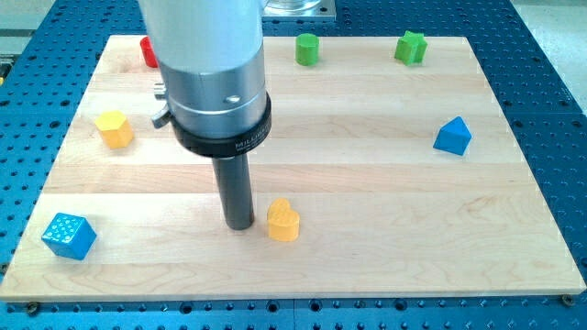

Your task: Place the red star at the bottom right corner of the board

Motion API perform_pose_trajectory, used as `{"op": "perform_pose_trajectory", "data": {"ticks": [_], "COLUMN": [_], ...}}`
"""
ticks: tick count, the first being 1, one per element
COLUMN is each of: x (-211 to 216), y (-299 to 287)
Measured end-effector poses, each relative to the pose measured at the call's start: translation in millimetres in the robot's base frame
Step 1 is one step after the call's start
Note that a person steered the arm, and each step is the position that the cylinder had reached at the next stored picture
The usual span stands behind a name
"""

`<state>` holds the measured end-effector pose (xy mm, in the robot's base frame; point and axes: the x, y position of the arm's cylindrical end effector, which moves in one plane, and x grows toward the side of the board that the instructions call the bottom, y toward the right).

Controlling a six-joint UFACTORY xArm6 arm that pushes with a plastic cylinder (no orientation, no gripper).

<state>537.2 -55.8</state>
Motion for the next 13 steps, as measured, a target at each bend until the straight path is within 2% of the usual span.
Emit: {"op": "perform_pose_trajectory", "data": {"ticks": [1,3,4,5,6,7,8,9,11,12,13], "x": [-3,21,-11,-64,-119,-155,-177,-159,-121,-178,-179], "y": [23,39,-2,-90,-137,-150,-128,-78,56,18,-18]}}
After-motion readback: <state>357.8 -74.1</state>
